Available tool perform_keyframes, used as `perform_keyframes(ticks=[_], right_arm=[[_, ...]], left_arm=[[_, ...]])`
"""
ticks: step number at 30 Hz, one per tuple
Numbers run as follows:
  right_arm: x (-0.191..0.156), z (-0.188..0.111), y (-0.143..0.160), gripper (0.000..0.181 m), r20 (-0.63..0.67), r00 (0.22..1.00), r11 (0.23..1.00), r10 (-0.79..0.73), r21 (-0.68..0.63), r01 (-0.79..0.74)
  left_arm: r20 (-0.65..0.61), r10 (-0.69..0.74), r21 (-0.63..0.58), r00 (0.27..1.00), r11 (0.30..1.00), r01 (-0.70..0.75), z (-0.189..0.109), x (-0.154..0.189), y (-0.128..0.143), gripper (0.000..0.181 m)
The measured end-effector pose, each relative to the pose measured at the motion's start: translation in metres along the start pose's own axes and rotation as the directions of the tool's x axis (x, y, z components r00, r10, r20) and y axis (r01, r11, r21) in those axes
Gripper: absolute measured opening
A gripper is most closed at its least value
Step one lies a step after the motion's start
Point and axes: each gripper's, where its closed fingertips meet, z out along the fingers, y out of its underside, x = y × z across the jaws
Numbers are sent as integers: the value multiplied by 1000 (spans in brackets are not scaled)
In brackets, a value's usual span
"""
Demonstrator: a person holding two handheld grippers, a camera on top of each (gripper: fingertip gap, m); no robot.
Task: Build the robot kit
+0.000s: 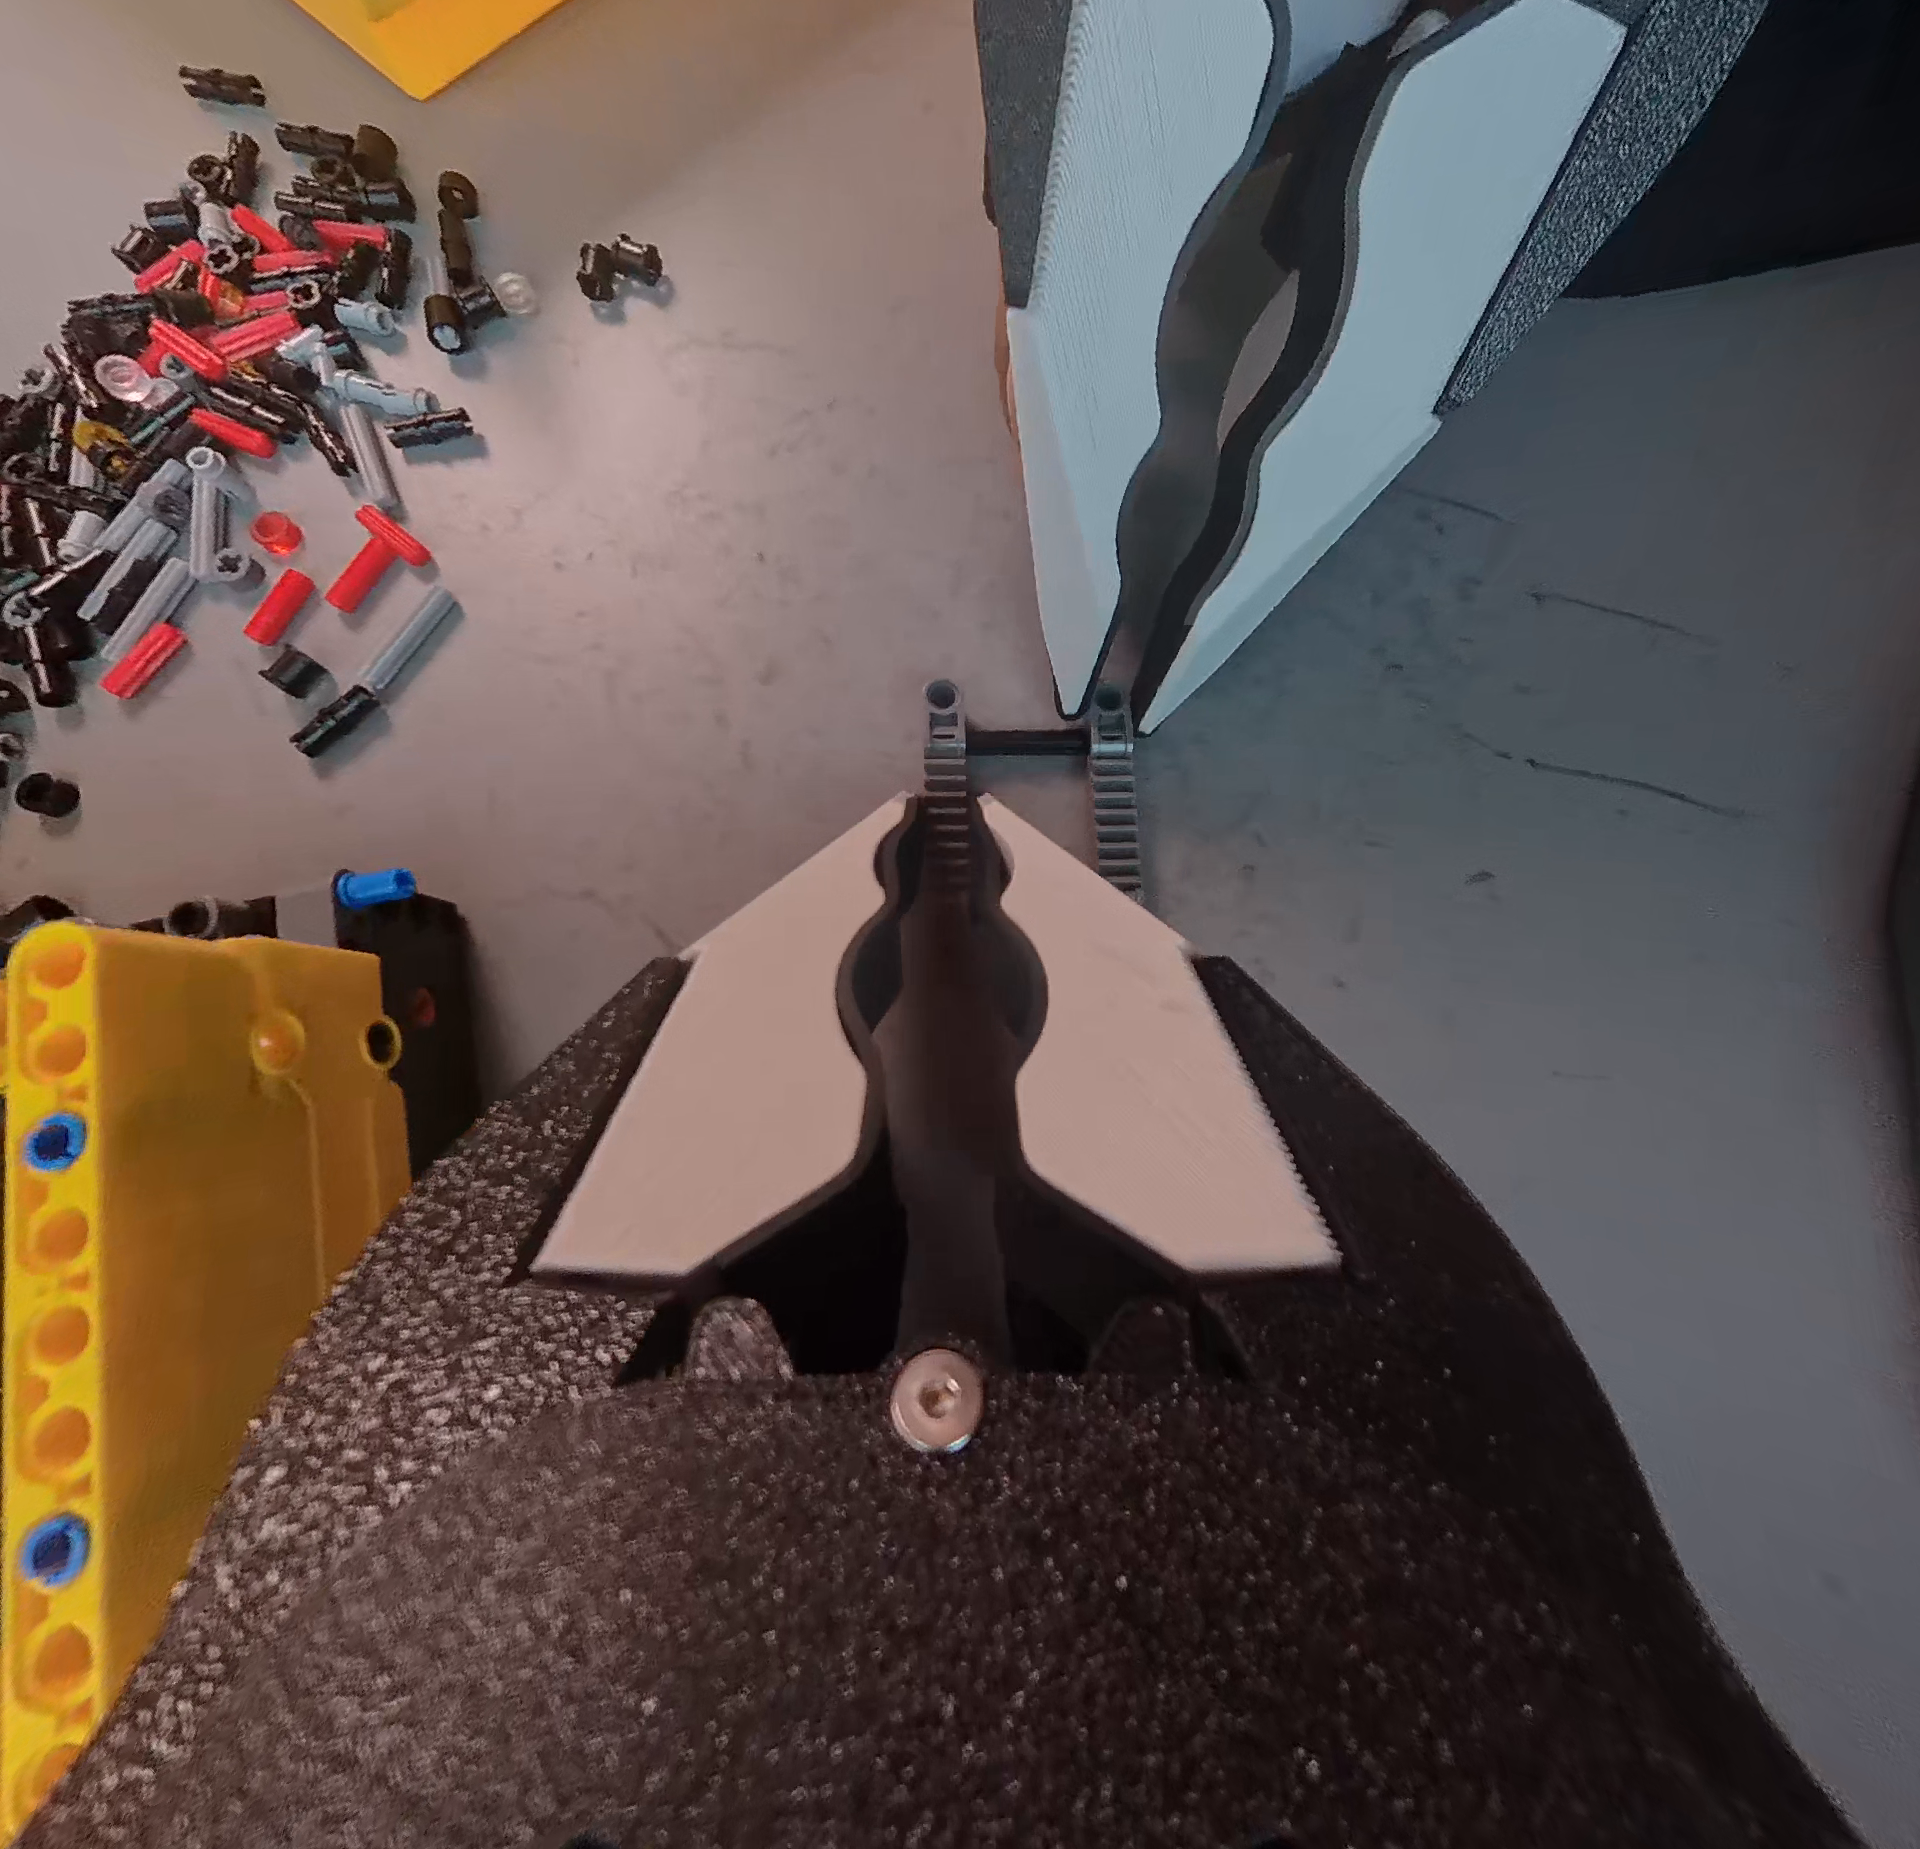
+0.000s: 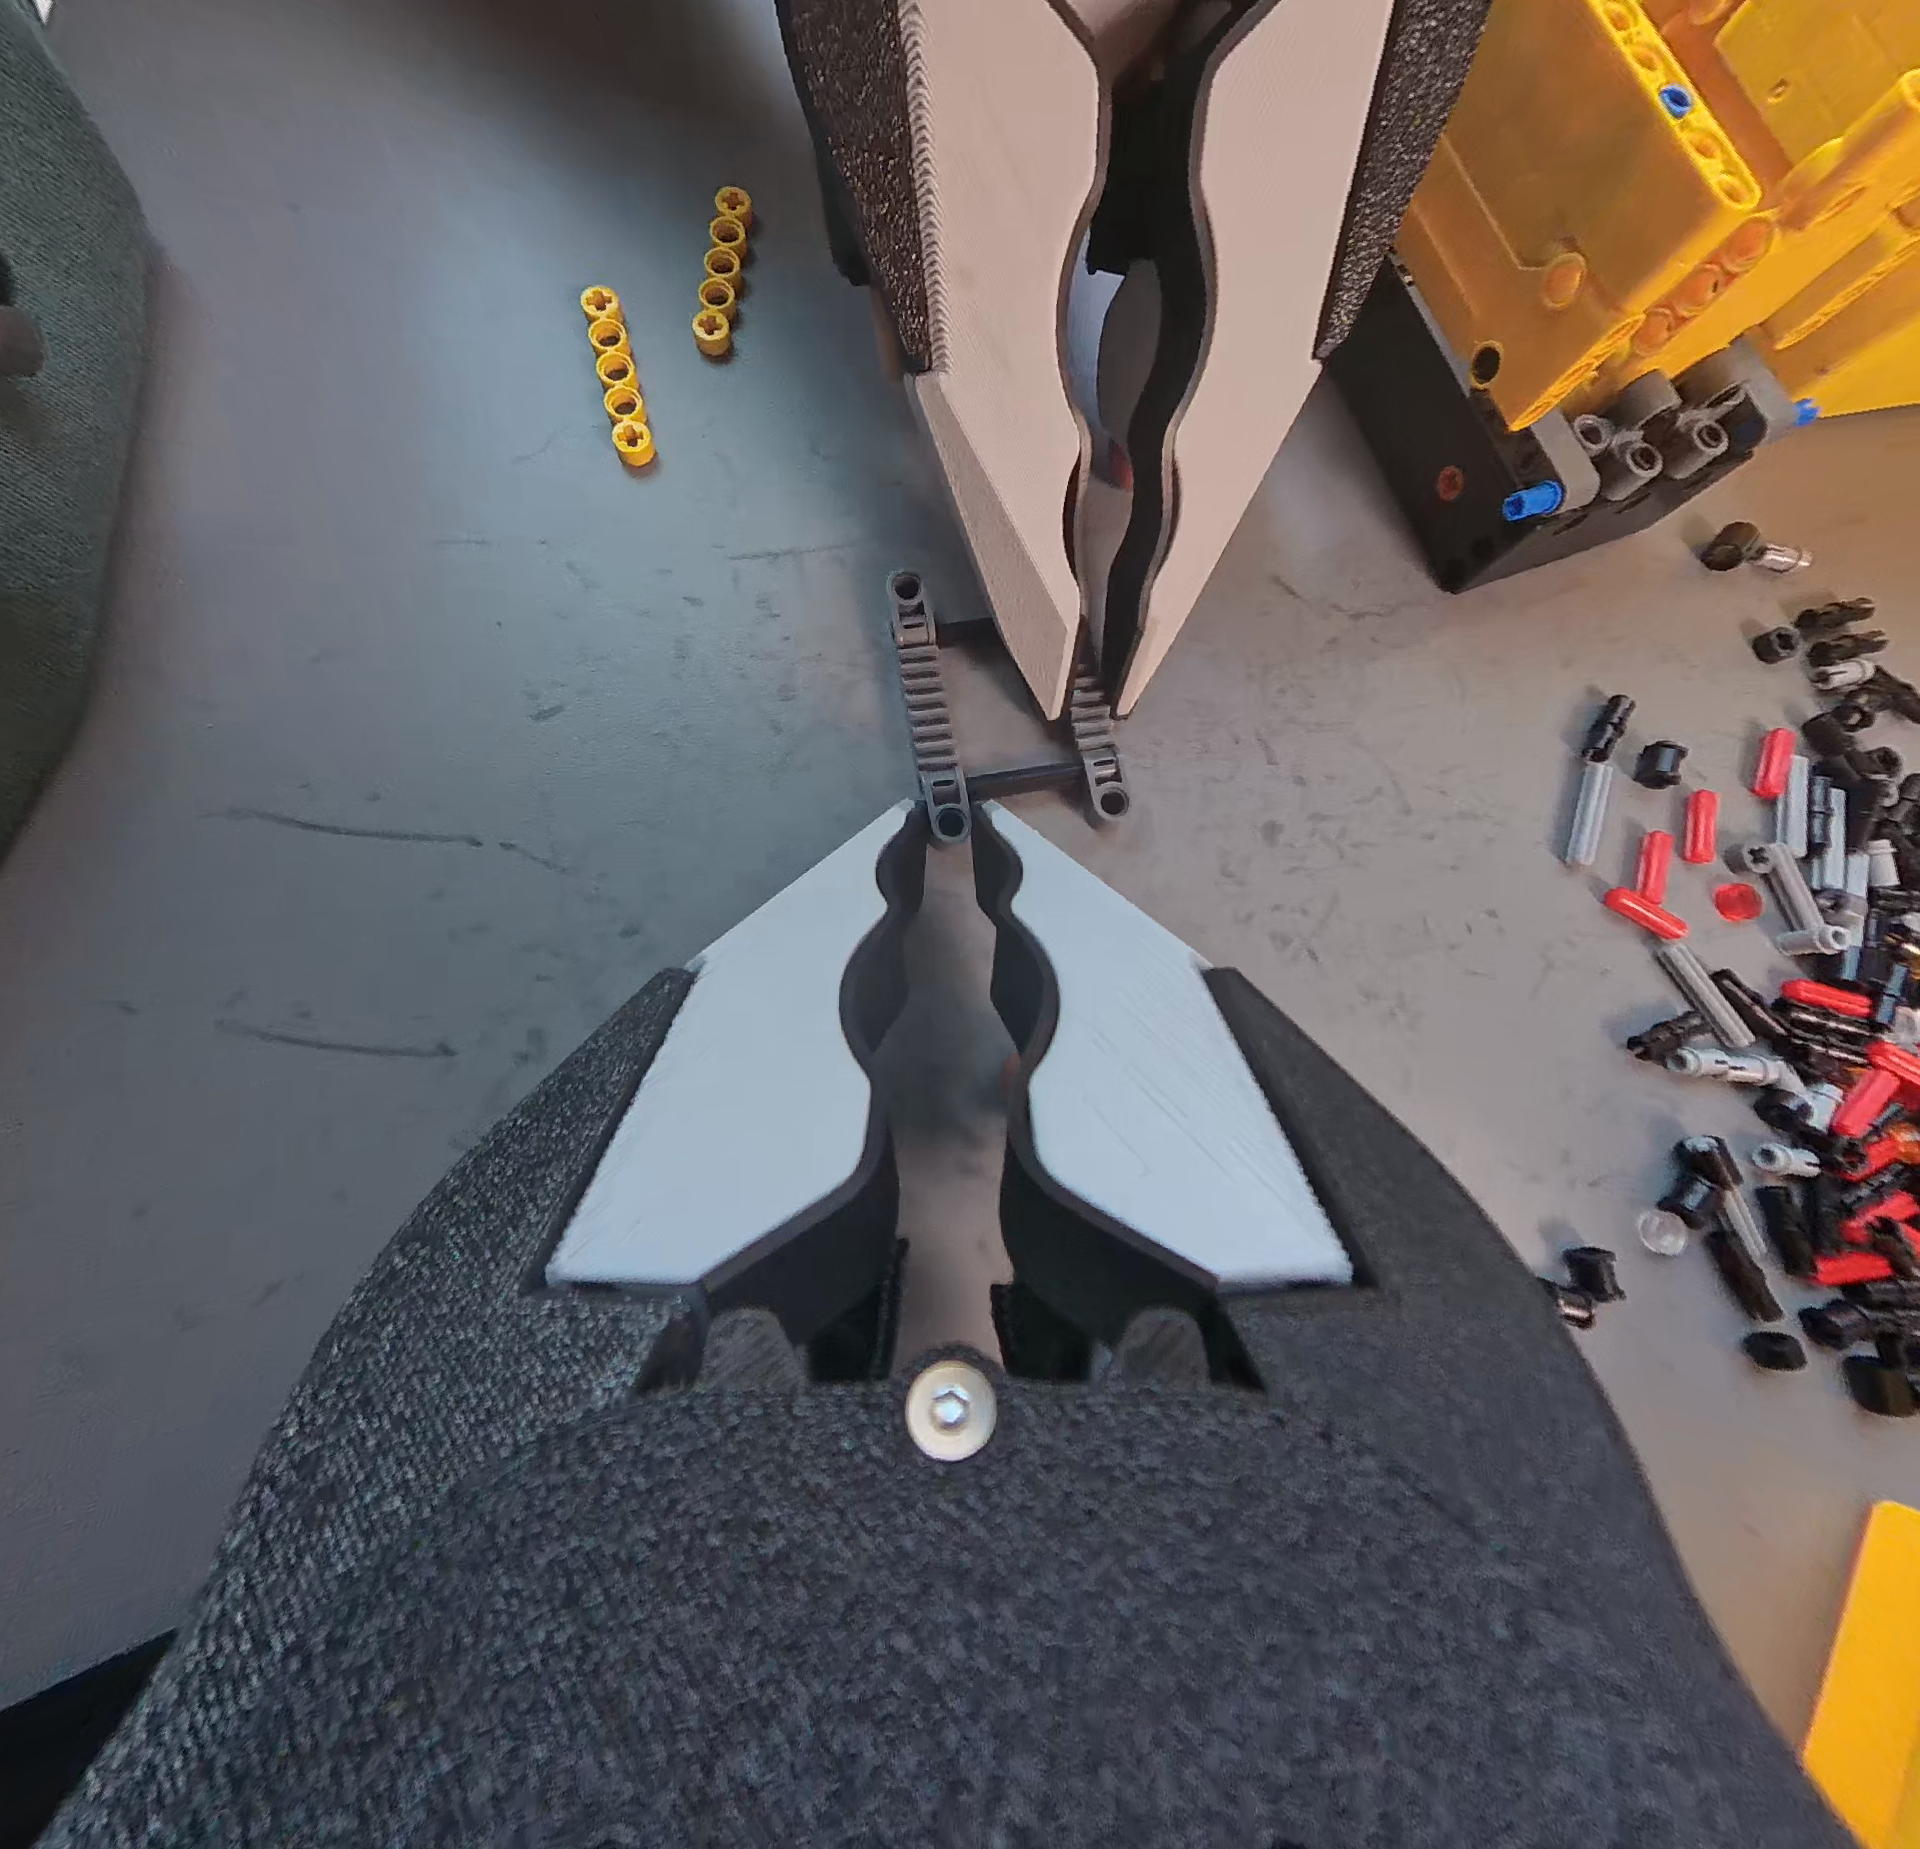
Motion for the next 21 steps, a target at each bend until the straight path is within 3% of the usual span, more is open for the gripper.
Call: perform_keyframes(ticks=[10, 21], right_arm=[[0, 0, 0, 8, -12, 1000, 1000, -1, -13, 1], [0, 1, -1, 7, -28, 991, 991, 133, -15, -134]], left_arm=[[4, -33, -11, 999, 999, 33, -1, 1, 1, 7], [11, -39, -21, 999, 999, 40, -2, 2, 2, 6]])
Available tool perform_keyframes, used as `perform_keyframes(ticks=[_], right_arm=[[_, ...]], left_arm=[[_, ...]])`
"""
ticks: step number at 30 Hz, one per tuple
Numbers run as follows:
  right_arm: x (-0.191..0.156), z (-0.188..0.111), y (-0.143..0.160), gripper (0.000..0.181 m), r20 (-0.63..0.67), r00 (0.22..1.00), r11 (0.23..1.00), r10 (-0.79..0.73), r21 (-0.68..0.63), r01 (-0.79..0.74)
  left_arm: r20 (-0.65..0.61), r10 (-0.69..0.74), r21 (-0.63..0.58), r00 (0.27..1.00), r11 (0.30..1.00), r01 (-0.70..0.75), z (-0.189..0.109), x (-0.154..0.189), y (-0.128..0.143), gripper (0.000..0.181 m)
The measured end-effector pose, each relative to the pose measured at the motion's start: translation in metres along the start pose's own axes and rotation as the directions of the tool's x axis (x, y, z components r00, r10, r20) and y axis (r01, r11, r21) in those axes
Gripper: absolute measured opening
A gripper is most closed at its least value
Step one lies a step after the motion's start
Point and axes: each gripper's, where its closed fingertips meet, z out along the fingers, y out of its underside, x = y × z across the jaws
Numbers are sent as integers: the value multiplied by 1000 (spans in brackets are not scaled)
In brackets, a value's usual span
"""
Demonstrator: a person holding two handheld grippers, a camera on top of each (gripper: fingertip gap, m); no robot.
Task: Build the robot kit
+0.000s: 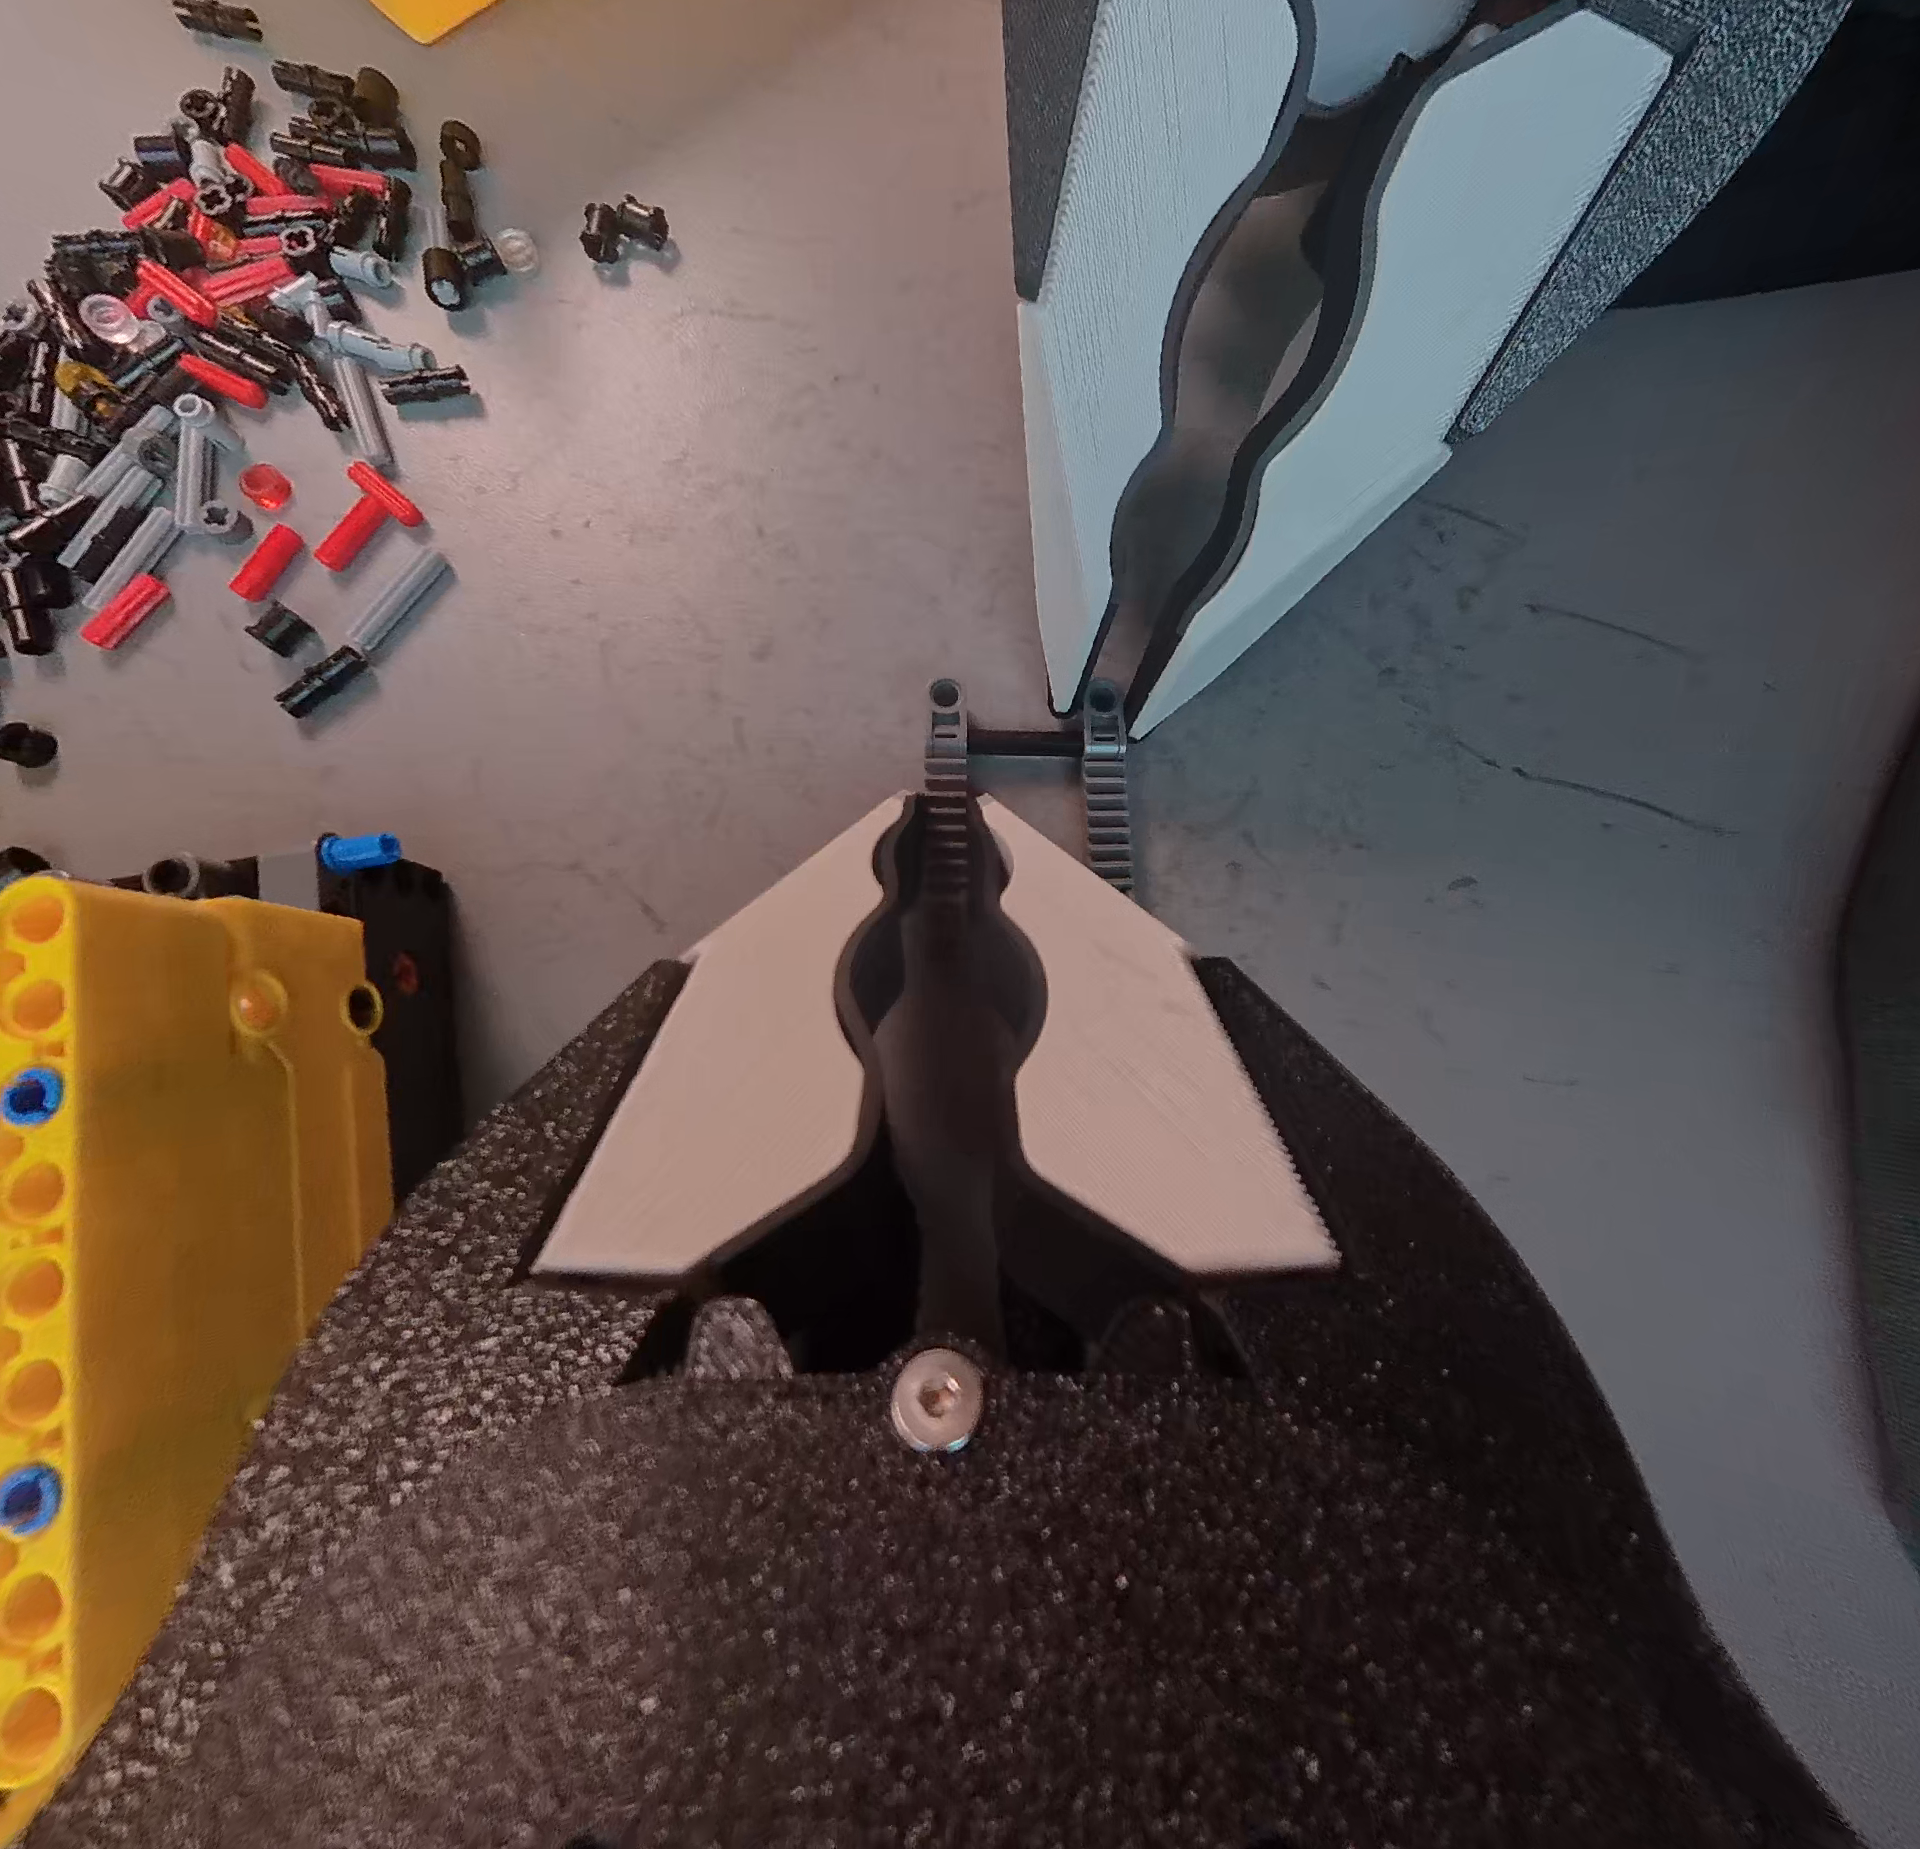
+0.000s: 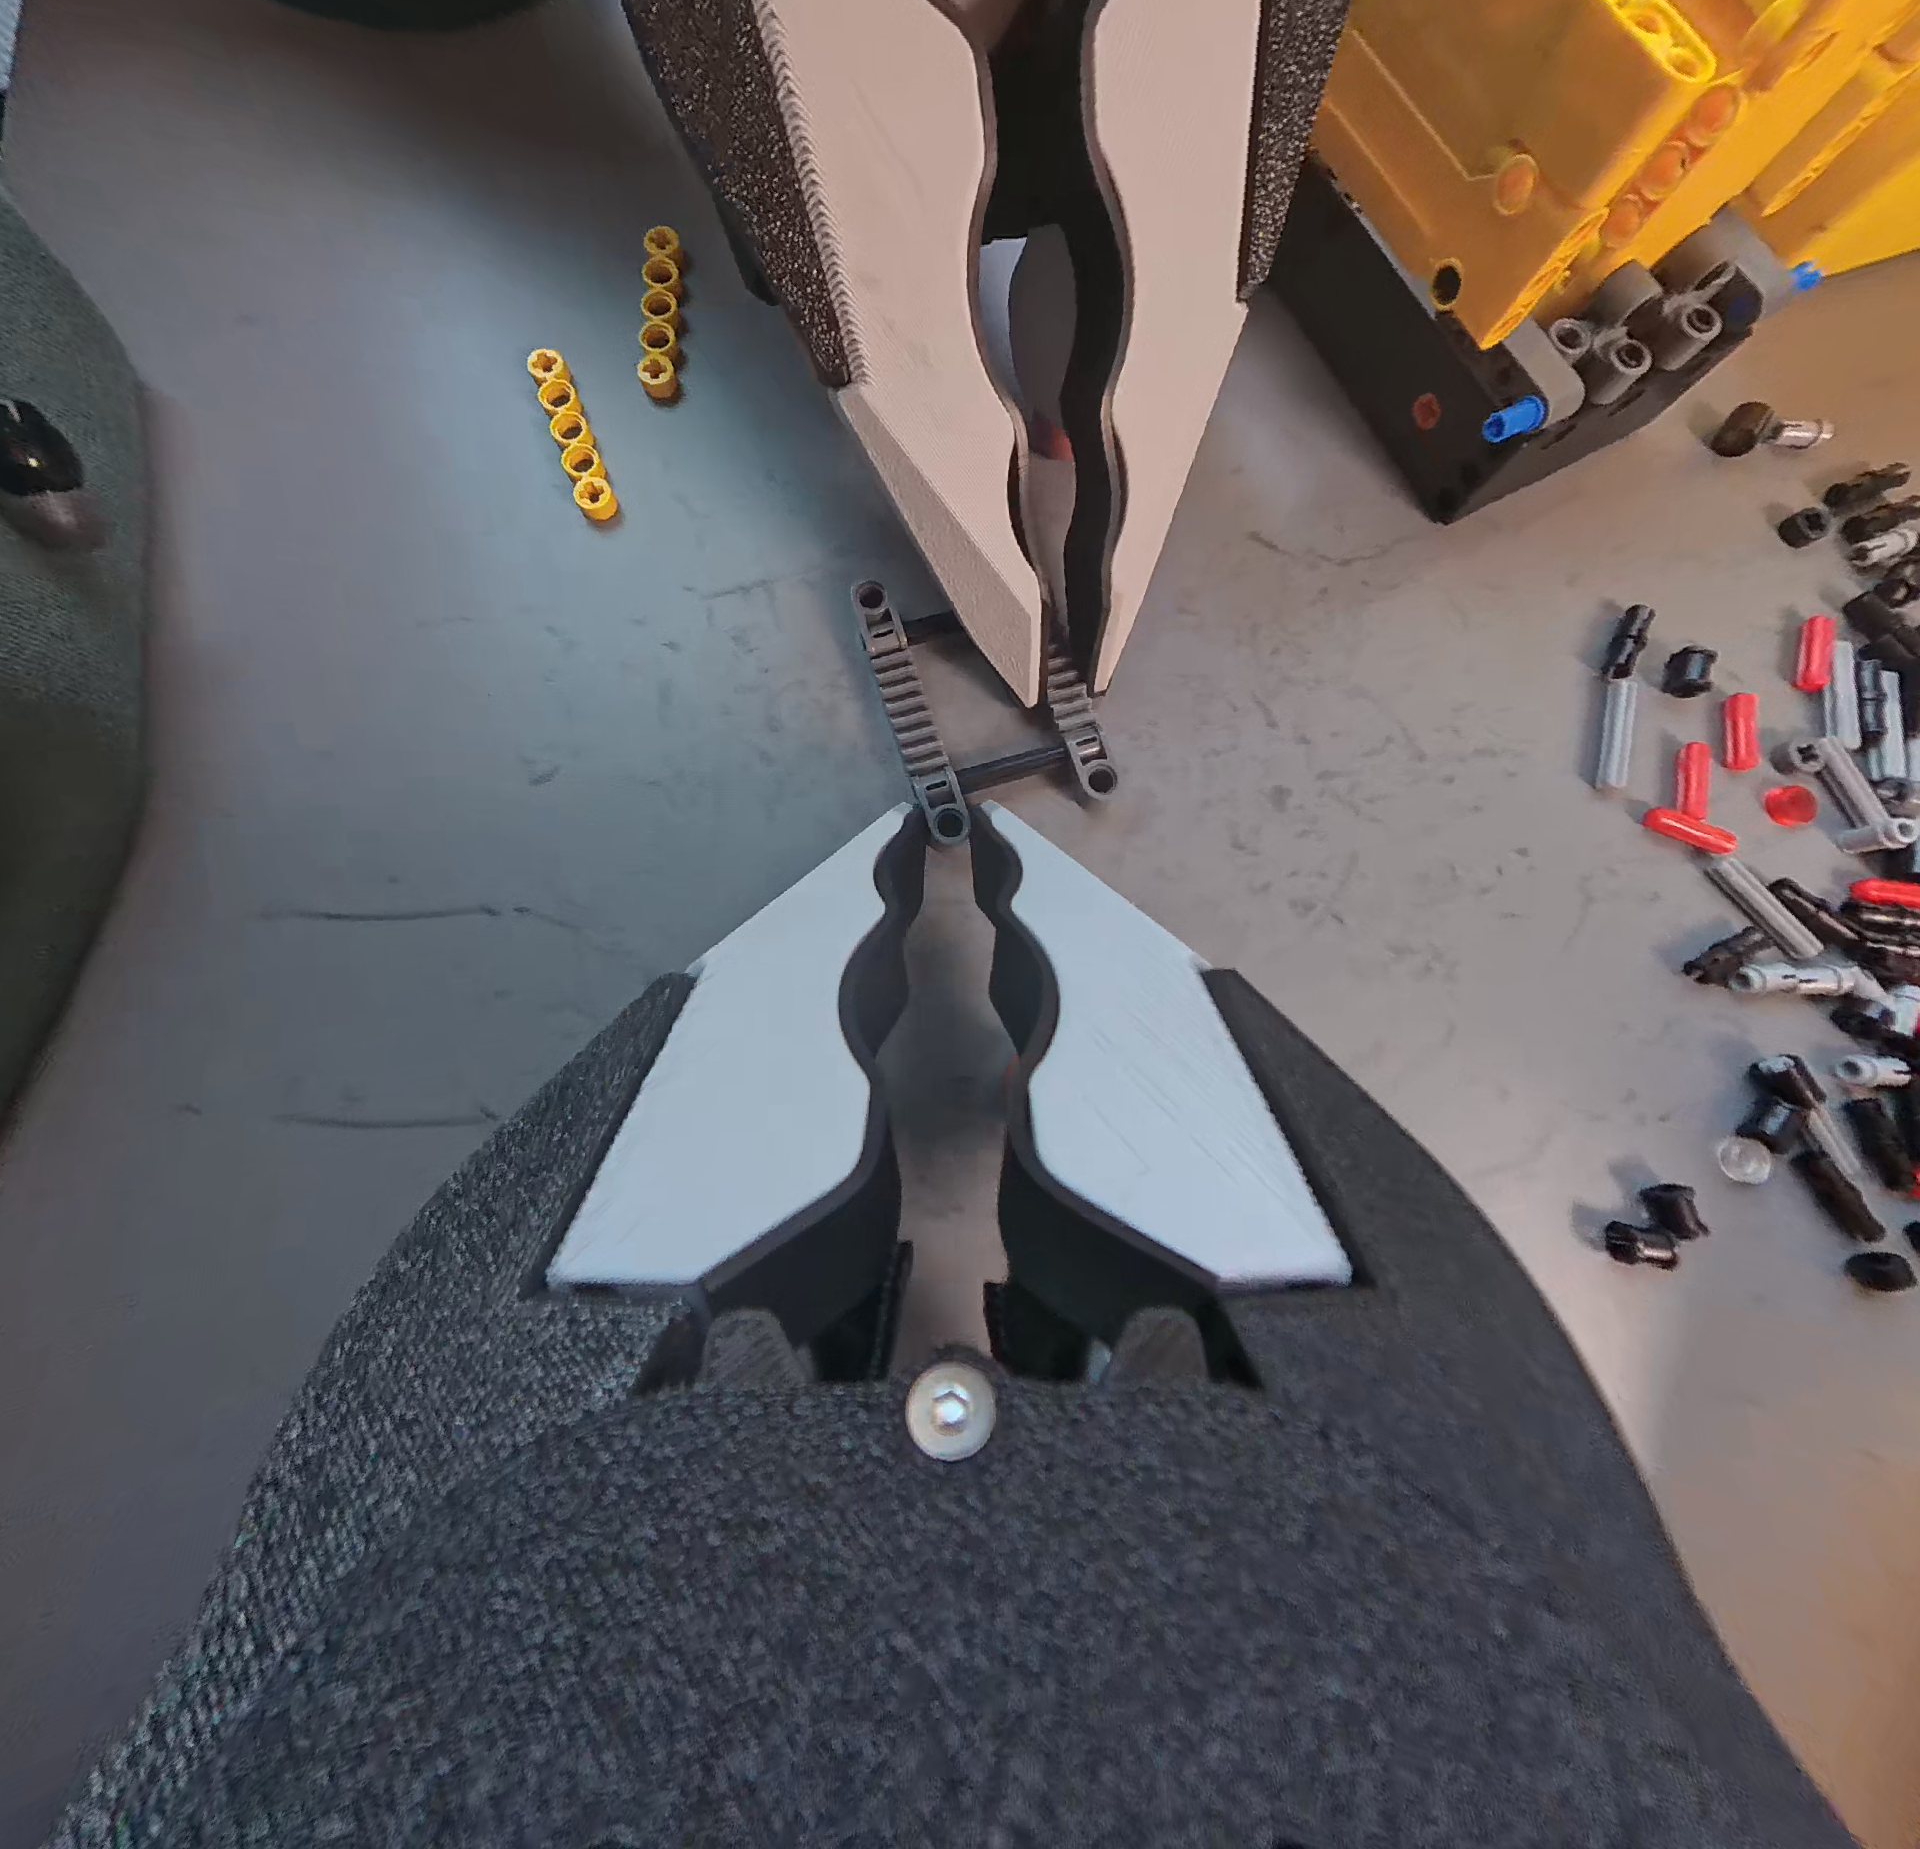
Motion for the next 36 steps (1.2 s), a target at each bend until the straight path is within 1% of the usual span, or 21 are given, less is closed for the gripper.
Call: perform_keyframes(ticks=[11, 14, 19, 21, 23, 26, 28, 32, 36], right_arm=[[1, 0, 0, 7, -53, 990, 991, 134, -4, -134], [1, 0, 1, 9, -35, 990, 990, 138, -9, -138], [-3, 0, 1, 9, -49, 998, 999, 47, -9, -47], [-5, -1, 0, 17, -37, 999, 999, 35, -9, -35], [-4, -4, -3, 19, -47, 999, 1000, 7, 3, -7], [-4, -10, -16, 20, -58, 997, 998, -42, 46, 44], [-9, -5, -21, 20, -48, 995, 996, -82, 38, 84], [-14, 13, -16, 19, -22, 989, 989, -147, -25, 146], [-11, 15, -18, 12, -7, 990, 990, -141, -20, 141]], left_arm=[[24, -64, -7, 998, 998, 64, 0, 0, 0, 6], [28, -69, 8, 997, 998, 69, -1, 0, -1, 6], [13, -68, 56, 998, 996, 67, -4, 2, -4, 7], [15, -86, 85, 996, 993, 84, -11, -1, -7, 8], [26, -91, 97, 996, 991, 88, -19, -5, -6, 8], [13, -66, 90, 998, 994, 65, -29, -5, 1, 9], [-1, -33, 64, 999, 997, 33, -31, -3, 9, 11], [-19, 19, 21, 1000, 1000, -19, -27, 0, 19, 17], [-16, 61, 9, 998, 998, -61, -21, 4, 19, 14]])
